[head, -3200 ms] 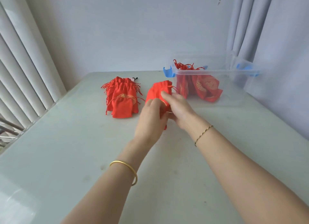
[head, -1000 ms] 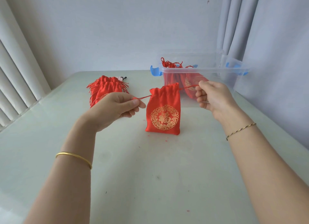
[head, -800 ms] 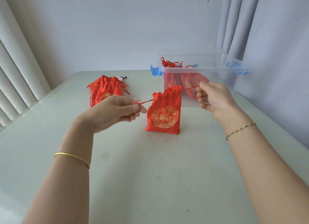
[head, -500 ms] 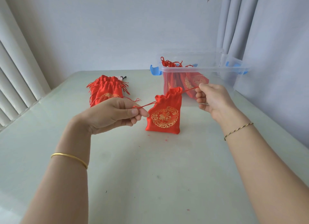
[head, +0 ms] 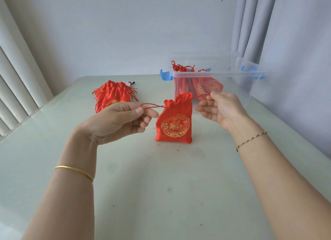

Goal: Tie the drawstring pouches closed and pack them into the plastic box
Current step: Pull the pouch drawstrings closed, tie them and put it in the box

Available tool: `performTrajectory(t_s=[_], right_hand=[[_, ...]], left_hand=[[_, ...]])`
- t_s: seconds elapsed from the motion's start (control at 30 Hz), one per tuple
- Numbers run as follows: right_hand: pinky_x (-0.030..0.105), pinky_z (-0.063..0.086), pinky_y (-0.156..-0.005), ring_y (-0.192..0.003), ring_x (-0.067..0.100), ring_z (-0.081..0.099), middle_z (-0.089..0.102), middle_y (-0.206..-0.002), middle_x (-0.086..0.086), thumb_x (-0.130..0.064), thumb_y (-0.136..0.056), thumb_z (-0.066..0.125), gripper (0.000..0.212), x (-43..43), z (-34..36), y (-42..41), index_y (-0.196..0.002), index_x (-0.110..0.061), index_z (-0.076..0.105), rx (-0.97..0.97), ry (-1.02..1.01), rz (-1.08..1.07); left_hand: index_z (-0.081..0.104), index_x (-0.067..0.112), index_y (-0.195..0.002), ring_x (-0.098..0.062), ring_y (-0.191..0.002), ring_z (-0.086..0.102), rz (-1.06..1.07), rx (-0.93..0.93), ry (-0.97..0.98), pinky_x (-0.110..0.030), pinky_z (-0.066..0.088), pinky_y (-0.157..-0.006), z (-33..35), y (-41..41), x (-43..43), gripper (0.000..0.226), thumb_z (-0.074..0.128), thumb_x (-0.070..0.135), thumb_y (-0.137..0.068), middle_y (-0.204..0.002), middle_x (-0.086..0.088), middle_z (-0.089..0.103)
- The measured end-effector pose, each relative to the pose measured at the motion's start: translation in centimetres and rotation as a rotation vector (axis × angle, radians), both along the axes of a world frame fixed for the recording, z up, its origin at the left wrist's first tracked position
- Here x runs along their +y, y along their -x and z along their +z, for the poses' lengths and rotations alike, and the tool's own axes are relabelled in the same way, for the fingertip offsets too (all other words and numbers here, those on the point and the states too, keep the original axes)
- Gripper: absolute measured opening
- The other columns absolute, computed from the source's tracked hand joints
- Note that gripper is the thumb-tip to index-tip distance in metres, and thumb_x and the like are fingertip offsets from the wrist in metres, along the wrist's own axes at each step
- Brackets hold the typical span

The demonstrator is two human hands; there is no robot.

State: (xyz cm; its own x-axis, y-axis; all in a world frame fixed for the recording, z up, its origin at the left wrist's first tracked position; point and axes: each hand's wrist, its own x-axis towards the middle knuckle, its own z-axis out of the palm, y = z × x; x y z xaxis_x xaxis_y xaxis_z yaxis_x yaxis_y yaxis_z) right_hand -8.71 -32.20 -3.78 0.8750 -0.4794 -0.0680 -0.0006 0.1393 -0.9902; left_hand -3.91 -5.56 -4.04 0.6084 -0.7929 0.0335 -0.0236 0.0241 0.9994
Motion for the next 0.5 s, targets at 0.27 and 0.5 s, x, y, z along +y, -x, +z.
performTrajectory(t_s=[0.27,0.5], right_hand=[[0.021,0.040,-0.056,-0.058,0.010,0.046,0.051,-0.064,-0.002,-0.019,-0.092,0.045,0.026,-0.9,-0.2,-0.5,-0.067,-0.016,0.051,0.110,-0.097,-0.088],[0.020,0.039,-0.055,-0.057,0.010,0.045,0.049,-0.055,-0.005,-0.019,-0.090,0.043,0.028,-1.1,0.3,-0.4,-0.063,-0.019,0.048,0.106,-0.385,-0.117]], left_hand=[[0.048,0.017,-0.063,-0.010,-0.044,0.032,0.603,0.227,0.053,-0.018,0.026,-0.040,0.6,-0.4,-1.1,0.035,0.037,0.019,-0.096,-0.051,0.005,0.039],[0.045,0.020,-0.064,-0.007,-0.044,0.032,0.659,0.351,0.270,-0.016,0.025,-0.039,1.5,-0.3,-1.9,0.036,0.034,0.023,-0.098,-0.054,0.007,0.038]])
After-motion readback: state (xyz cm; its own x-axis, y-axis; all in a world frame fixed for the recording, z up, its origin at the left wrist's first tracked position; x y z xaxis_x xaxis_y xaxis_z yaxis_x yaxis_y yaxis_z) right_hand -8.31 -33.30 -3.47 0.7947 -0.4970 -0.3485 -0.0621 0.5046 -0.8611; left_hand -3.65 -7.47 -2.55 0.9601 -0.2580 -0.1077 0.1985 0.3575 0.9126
